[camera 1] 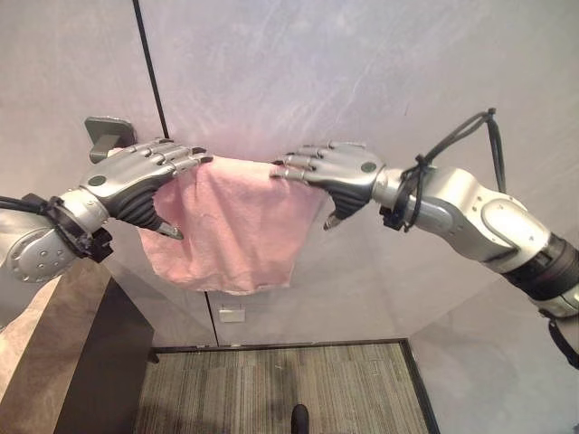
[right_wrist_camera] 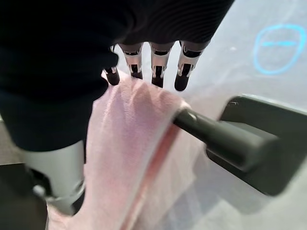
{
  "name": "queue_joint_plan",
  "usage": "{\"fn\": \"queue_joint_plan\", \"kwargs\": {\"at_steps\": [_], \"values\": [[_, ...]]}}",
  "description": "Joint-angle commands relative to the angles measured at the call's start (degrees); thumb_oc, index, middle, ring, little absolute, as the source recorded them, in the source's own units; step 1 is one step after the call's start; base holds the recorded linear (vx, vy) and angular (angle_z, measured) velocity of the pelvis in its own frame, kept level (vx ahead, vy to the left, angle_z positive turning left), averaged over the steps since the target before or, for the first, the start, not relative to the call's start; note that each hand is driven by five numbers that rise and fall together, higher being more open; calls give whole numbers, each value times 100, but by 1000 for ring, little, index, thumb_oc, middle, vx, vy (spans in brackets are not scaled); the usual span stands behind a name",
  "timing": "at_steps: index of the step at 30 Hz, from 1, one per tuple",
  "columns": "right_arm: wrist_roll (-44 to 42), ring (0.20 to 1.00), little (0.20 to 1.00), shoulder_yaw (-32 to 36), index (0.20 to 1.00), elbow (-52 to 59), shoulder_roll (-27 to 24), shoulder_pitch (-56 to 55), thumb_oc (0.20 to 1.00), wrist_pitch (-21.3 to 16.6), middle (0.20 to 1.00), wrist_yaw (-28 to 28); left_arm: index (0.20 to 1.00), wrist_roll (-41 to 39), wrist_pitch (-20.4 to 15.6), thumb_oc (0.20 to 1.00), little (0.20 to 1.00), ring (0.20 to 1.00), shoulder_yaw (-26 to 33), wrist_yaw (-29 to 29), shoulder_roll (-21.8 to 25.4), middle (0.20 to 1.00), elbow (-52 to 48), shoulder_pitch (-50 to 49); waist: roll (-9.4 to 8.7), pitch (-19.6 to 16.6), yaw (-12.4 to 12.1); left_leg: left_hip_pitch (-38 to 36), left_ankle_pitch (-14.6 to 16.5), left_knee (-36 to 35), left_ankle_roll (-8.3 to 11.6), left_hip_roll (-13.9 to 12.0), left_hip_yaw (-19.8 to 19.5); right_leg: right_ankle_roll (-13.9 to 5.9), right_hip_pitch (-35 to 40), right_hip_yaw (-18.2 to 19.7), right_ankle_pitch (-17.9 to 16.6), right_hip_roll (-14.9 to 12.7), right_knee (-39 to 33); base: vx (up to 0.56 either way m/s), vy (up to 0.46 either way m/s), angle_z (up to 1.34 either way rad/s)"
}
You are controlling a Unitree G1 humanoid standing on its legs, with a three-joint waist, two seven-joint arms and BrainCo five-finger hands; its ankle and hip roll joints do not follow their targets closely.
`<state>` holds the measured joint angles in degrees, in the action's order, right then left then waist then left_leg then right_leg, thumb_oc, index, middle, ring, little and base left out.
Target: Put brush and paste in cup on sink, flatten towel.
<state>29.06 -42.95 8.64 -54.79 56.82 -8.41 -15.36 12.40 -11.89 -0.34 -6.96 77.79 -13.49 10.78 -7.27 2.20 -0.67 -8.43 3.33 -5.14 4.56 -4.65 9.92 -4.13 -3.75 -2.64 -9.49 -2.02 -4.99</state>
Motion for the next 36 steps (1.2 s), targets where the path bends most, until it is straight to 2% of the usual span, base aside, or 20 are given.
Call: {"fn": "queue_joint_plan", "kwargs": {"at_steps": [1, 6, 19, 24, 30, 32, 36], "values": [[108, 1000, 1000, -93, 1000, 34, -826, -399, 1000, -57, 1000, -334, 1000, 317, 275, 1000, 1000, 1000, 584, 43, 181, 1000, 517, -494, 75, 257, -91, -78, 124, 14, -195, 148, -24, -743, 617, -212, 463, -450, -1, 0, 0, 0], [-50, 1000, 1000, 194, 1000, 257, -1142, -794, 1000, -111, 1000, -395, 1000, 479, 289, 1000, 1000, 1000, 1149, 70, 188, 1000, 629, -1116, 120, 238, -51, -81, 124, 14, -187, 145, -30, -753, 617, -240, 466, -457, -1, 1, -1, 2], [48, 1000, 1000, 517, 1000, 104, -1375, -1156, 1000, -72, 1000, -324, 1000, 645, 405, 1000, 1000, 1000, 1707, 308, -80, 1000, 899, -1593, 257, 244, -26, -6, 69, 14, -150, 152, -82, -747, 580, -286, 466, -492, -1, -2, -1, 3], [15, 1000, 1000, 758, 1000, 345, -1384, -1226, 1000, -123, 1000, -111, 1000, 397, 340, 1000, 1000, 1000, 1787, 389, -246, 1000, 834, -1657, 290, 189, -6, 15, 52, 14, -148, 169, -98, -747, 577, -294, 454, -495, -1, -1, -1, 1], [38, 1000, 1000, 1056, 1000, 471, -1276, -1132, 1000, -132, 1000, 369, 1000, -243, 283, 1000, 1000, 1000, 1907, 589, -484, 1000, 471, -1615, 317, 95, -27, -1, 49, 14, -156, 176, -135, -736, 616, -300, 459, -507, -1, 0, 0, 0], [-209, 1000, 1000, 1829, 1000, 700, -1125, -1522, 1000, -127, 1000, 870, 1000, -1067, 180, 1000, 1000, 1000, 2109, 731, -879, 1000, 215, -1800, 357, 6, -10, -26, 46, 14, -160, 181, -148, -724, 671, -296, 472, -508, -1, 0, 0, 0], [-511, 1000, 1000, 2543, 1000, 769, -666, -1970, 1000, -152, 1000, 1370, 1000, -2078, 8, 1000, 1000, 1000, 2061, 764, -1369, 1000, 171, -1763, 398, -46, 15, -29, 31, 14, -164, 184, -172, -705, 671, -287, 474, -510, -1, -21, -1, 1]]}}
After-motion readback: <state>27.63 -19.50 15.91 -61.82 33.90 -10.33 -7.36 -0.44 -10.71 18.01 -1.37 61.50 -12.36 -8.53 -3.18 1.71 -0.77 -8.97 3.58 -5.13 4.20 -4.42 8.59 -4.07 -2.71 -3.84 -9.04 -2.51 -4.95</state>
